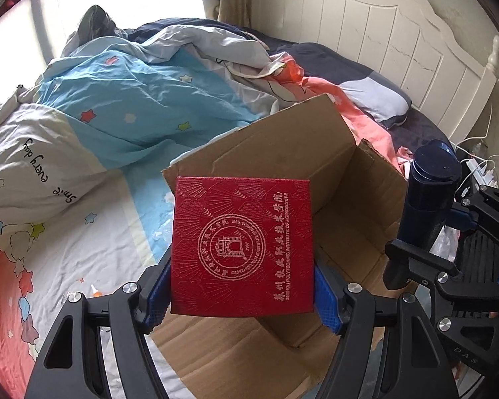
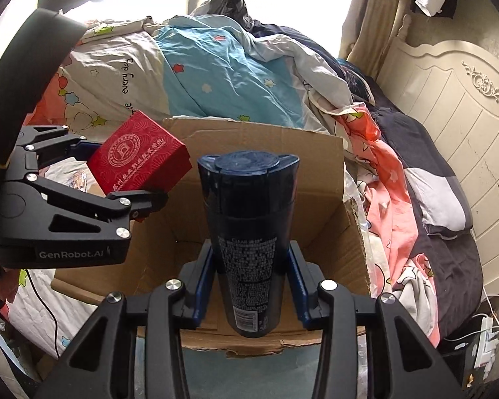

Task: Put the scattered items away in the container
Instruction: 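Carry both items over the cardboard box and open both tools to drop them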

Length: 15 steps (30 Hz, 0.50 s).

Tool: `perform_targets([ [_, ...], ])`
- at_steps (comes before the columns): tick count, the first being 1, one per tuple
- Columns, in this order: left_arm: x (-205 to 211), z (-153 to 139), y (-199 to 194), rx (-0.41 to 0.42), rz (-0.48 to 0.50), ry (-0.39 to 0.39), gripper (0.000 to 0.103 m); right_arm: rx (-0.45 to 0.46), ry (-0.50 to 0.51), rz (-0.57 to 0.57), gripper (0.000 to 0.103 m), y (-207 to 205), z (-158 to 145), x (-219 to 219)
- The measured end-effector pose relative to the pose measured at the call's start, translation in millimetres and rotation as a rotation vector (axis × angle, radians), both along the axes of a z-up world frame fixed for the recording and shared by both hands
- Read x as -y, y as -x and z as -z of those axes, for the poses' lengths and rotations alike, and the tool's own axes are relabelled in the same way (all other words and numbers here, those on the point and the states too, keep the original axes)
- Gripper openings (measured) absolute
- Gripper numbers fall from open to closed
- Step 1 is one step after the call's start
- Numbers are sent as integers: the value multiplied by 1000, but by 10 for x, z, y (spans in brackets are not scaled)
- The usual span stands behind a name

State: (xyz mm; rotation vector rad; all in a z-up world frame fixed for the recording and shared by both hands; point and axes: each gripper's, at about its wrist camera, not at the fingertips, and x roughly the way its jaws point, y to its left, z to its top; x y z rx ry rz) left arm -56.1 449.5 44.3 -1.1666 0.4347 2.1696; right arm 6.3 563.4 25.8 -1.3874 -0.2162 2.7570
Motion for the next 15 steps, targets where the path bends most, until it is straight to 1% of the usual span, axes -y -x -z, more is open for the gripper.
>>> perform_targets([
  [8, -179, 213, 27, 28, 26, 33, 73, 29, 20, 39, 38, 1, 181, -168],
  [10, -225, 263, 30, 31, 31, 48, 75, 35, 31, 48, 39, 20, 207, -198],
  [11, -243, 280, 27, 29, 35, 54, 80, 37, 31, 54, 40, 28, 220, -206],
  [12, -251, 287, 22, 25, 35, 58, 91, 43, 21, 67, 42, 42, 234, -209],
  [13, -261, 291, 13, 19, 33, 60, 96, 48, 12, 72, 49, 52, 243, -204],
  [14, -264, 288, 0, 14, 36, 59, 101, 51, 3, 71, 51, 63, 249, -190],
  [15, -267, 287, -11, 3, 34, 68, 101, 50, -12, 74, 54, 70, 249, -180],
])
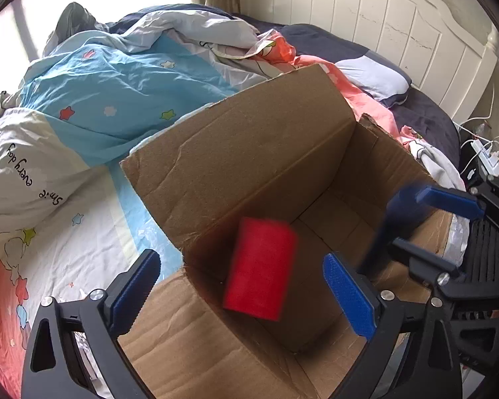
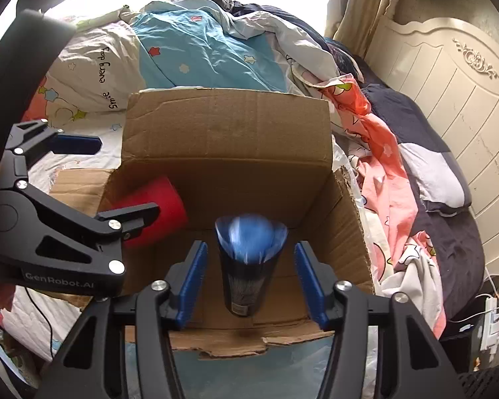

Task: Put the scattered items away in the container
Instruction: 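Carry both items over the cardboard box and open both tools to drop them, then withdraw both tools from the cardboard box back toward the remaining items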

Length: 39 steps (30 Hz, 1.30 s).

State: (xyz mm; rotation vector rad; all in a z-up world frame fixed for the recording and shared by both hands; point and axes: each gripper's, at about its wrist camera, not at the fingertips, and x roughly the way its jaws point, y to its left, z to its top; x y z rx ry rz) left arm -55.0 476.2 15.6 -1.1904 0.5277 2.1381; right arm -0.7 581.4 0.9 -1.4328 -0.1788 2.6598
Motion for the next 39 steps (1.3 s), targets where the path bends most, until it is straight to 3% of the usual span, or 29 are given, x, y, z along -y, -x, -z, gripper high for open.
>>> perform_targets([
  [4, 19, 29, 18, 17, -1, 25, 101, -12, -8, 14, 66, -25, -26, 13],
  [23, 394, 7, -88, 13, -11, 70, 101, -11, -8, -28, 68, -82, -113, 328],
  [39, 1288, -63, -62, 40, -92, 107, 101, -41, -14, -88, 68, -89, -314, 913],
])
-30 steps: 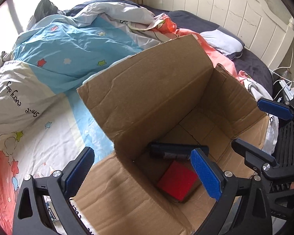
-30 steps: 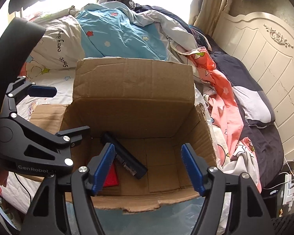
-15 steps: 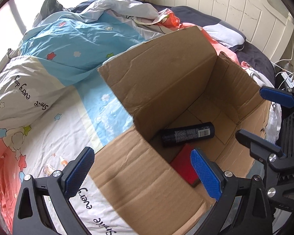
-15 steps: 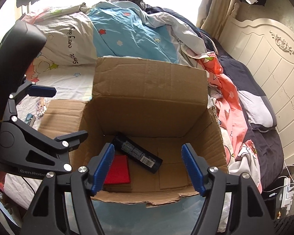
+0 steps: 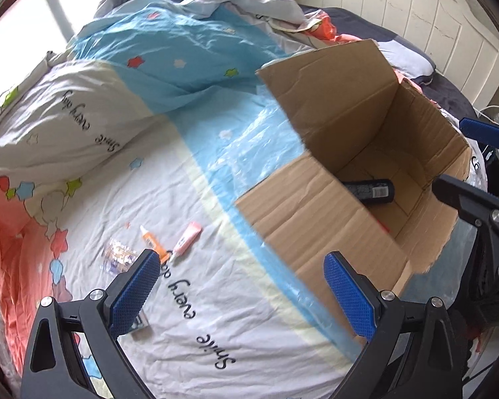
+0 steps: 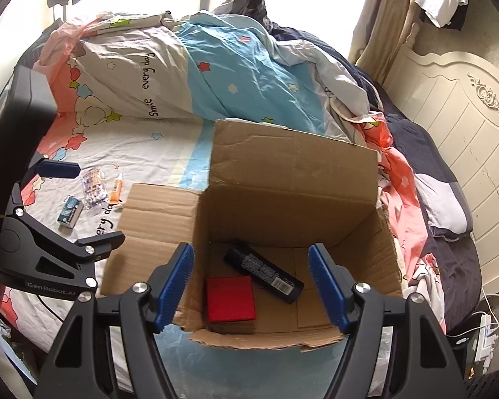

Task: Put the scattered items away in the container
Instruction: 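Withdraw both tools from the cardboard box back toward the remaining items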

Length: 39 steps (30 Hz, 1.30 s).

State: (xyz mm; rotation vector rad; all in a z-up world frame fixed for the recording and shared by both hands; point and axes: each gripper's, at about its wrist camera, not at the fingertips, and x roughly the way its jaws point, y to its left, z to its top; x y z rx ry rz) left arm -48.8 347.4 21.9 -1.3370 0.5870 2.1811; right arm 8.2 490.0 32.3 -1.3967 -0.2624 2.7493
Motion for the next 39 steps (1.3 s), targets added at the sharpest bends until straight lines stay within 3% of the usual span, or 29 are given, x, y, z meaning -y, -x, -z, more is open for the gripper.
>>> perform_targets([
  [13, 787, 142, 62, 23, -128, 25, 101, -15, -14, -96, 68, 134, -134, 661],
  [25, 1663, 390, 229, 74, -292, 25, 101, 14, -14, -244, 68, 473, 8, 1385],
  [39, 2107, 368, 371, 54, -416, -51, 101, 42, 10, -334, 68, 728, 197, 1829],
])
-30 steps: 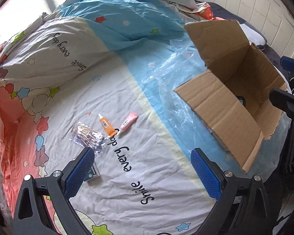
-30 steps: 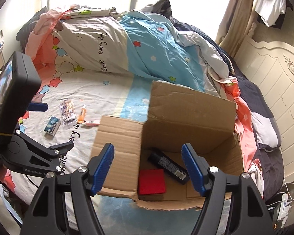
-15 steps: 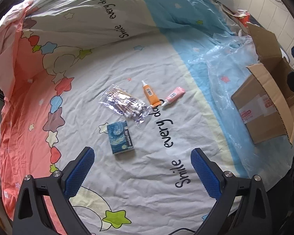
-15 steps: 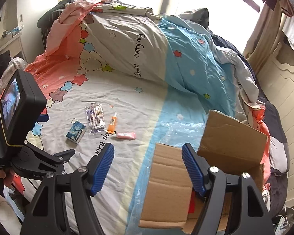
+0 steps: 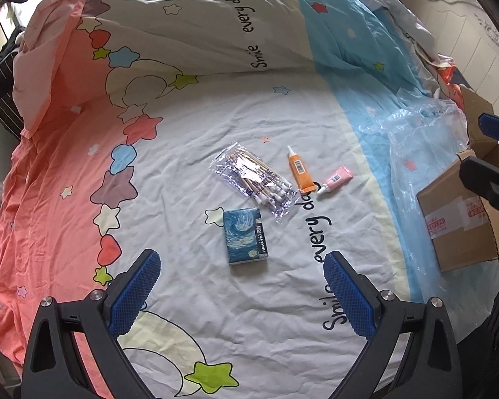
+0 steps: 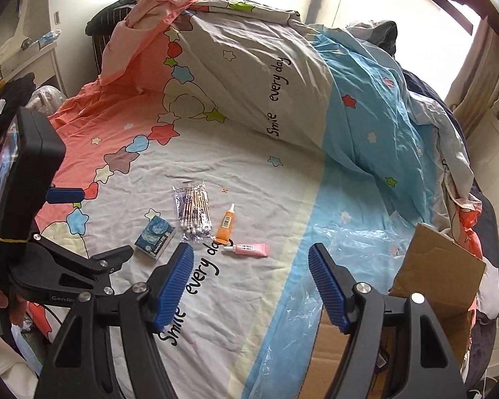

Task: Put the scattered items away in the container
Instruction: 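Withdraw both tools from the cardboard box back toward the remaining items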

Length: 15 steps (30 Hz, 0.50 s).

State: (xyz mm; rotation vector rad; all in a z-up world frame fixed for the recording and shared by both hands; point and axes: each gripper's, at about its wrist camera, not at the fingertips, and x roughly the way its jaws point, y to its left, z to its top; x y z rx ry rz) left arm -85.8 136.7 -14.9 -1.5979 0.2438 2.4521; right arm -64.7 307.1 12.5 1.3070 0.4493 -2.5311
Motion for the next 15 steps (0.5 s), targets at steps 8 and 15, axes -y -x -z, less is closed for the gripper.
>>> perform_targets([
  [8, 130, 61, 69, 2, -34, 2, 101, 33, -1, -17, 68, 113, 153, 114],
  [15, 183, 219, 101, 17, -50, 9, 101, 71, -19, -52, 68, 244, 333, 281],
])
